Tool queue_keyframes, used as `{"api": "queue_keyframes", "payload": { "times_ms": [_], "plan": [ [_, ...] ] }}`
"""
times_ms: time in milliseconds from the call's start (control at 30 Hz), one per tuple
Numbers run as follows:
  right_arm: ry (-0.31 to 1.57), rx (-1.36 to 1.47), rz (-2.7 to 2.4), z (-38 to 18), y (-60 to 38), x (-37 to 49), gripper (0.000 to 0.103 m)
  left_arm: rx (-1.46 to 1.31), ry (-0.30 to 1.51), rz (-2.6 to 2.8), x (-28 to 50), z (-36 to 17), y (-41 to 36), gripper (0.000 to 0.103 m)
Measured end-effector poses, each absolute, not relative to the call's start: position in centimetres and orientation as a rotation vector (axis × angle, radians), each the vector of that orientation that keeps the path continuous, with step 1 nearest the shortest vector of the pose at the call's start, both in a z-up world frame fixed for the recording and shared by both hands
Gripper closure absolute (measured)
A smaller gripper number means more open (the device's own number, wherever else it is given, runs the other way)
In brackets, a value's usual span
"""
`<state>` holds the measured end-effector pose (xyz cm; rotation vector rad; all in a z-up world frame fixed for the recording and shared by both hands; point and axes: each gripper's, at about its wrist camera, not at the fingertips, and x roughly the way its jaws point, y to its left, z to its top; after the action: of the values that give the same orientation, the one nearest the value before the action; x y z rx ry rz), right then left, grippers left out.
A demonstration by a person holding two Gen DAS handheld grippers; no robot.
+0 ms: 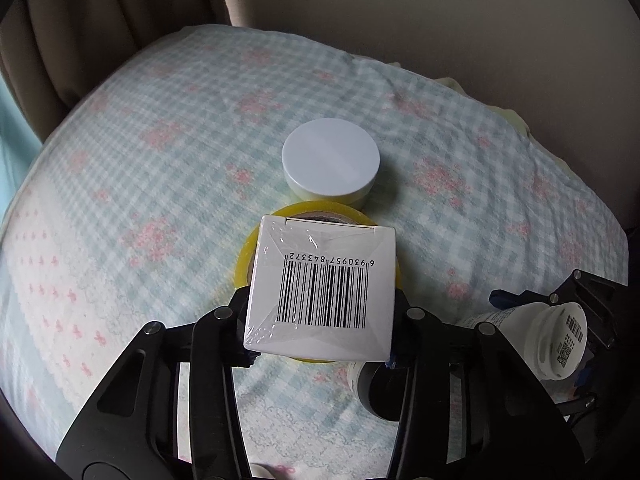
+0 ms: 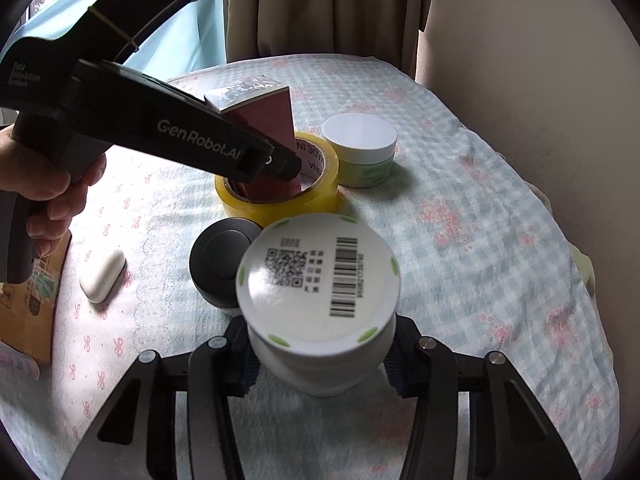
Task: Organize rigid objects
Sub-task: 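Grasp the red-and-white small box with the left tool while the right tool grasps the white pill bottle, then carry the small box with the left tool while the right tool carries the pill bottle to the box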
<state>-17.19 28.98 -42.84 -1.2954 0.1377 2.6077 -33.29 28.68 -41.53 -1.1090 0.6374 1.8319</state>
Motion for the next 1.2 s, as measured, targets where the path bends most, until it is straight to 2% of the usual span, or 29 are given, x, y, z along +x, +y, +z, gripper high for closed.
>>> {"api": "queue_keyframes", "payload": {
  "times_ms": [233, 600, 933, 1200],
  "plan": [
    [0.148, -1.286, 2.604, -41.7, 29.2, -16.8, 0.057, -1.108, 0.594, 1.852, -33.1, -39.5, 28.2, 0.064],
    [0.1, -1.285, 2.652, -35.5, 29.1, -15.6, 0.057, -1.069, 0.483, 1.945, -31.9, -32.1, 24.3, 0.064],
    [0.073, -1.285, 2.699, -28.0, 26.4, -14.9, 0.057, -1.071, 0.358, 2.08, -30.5, -24.4, 15.6, 0.064],
    [0.074, -1.29, 2.744, -22.3, 21.6, -14.6, 0.057, -1.065, 0.262, 2.207, -28.6, -19.2, 5.5, 0.064]
  ]
}}
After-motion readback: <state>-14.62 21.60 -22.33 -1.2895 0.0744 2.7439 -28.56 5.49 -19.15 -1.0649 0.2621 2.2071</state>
